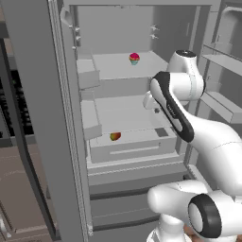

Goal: Fully open the fridge drawer.

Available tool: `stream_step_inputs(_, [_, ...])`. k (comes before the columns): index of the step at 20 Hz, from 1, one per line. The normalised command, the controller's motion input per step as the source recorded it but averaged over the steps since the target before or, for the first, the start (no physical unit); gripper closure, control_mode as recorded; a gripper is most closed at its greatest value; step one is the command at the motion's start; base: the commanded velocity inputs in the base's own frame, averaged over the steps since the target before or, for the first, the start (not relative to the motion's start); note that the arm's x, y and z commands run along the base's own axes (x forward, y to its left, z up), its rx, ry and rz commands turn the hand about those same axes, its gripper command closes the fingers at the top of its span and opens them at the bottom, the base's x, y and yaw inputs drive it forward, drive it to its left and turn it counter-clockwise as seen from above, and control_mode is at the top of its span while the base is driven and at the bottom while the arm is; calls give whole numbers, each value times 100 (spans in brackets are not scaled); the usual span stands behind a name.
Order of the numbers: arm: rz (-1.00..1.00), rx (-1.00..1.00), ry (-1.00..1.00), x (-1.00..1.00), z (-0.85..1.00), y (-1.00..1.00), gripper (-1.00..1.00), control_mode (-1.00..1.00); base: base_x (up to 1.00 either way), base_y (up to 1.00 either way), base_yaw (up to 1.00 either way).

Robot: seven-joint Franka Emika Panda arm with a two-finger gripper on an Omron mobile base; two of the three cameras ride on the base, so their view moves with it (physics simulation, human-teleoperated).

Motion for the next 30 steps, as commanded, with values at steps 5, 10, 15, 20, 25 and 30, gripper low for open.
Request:
stream_step_inputs(5, [0,0,-4,0,0,0,-100,-100,0,0,0])
stream_step_inputs(10, [0,-1,0,-8,-2,0,-100,-100,0,0,0])
stream_step_inputs(15, [0,-6,0,-3,-47,41,-100,-100,0,0,0])
stream_step_inputs(20, [0,-1,1,0,-76,32,-100,-100,0,0,0])
stream_step_inputs(25, [0,0,0,0,-69,3,-100,-100,0,0,0])
stream_step_inputs(30, [0,0,0,0,-47,0,-100,-100,0,0,0])
